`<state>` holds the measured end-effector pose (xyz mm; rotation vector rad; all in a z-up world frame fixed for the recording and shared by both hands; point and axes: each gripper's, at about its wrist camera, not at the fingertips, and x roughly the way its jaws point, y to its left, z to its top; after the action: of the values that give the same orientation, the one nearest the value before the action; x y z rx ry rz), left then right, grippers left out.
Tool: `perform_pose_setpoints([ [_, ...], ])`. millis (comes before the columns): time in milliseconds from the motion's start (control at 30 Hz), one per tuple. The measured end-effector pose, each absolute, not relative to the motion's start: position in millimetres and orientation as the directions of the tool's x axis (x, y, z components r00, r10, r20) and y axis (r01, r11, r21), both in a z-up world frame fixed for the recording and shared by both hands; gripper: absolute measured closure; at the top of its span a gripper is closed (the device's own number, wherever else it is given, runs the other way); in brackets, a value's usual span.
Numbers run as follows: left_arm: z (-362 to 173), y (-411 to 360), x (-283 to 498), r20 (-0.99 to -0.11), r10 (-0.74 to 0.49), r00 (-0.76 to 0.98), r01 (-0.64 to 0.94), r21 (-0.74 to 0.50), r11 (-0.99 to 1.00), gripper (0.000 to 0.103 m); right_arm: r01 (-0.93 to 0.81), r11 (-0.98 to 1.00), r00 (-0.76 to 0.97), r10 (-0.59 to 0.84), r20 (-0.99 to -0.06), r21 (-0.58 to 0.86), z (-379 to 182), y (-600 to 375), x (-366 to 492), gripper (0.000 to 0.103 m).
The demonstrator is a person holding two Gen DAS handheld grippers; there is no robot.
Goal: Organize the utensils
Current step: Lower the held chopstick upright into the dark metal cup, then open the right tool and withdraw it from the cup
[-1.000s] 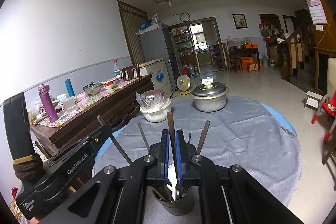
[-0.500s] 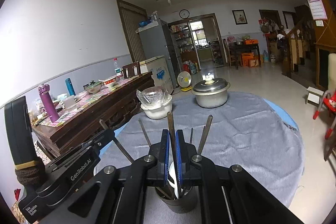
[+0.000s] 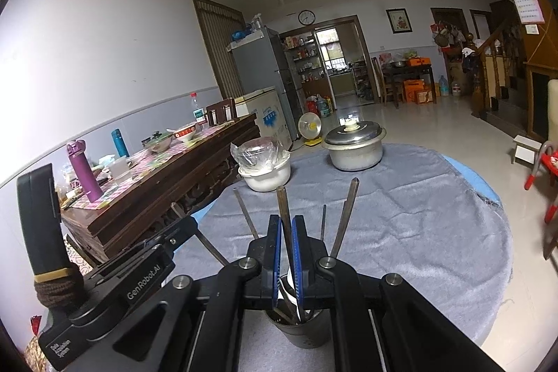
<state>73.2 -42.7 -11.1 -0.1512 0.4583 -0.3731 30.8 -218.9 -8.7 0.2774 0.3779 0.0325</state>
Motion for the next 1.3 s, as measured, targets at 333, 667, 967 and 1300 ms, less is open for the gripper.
perform_pose_setpoints([
  [333, -16, -40, 76, -0.438, -0.388, 0.811, 0.311, -0.24, 0.92, 0.097, 0.011, 0.953, 0.931, 0.1, -0.35, 0.302, -7, -220, 26, 0.094],
  [667, -15, -28, 62, -0.424, -0.375, 0.824, 0.292, -0.249, 0.923, 0.056, 0.012, 0.945, 0.927, 0.112, -0.358, 0.326, -11, -225, 25, 0.094],
  [967, -19, -19, 48, -0.434, -0.394, 0.81, 0.309, -0.255, 0.916, 0.037, 0.047, 0.94, 0.919, 0.092, -0.384, 0.337, -16, -233, 21, 0.094],
  [1300, -29, -12, 35, -0.476, -0.413, 0.777, 0.317, -0.27, 0.909, 0.033, 0.09, 0.945, 0.905, 0.053, -0.421, 0.313, -29, -231, 6, 0.072],
])
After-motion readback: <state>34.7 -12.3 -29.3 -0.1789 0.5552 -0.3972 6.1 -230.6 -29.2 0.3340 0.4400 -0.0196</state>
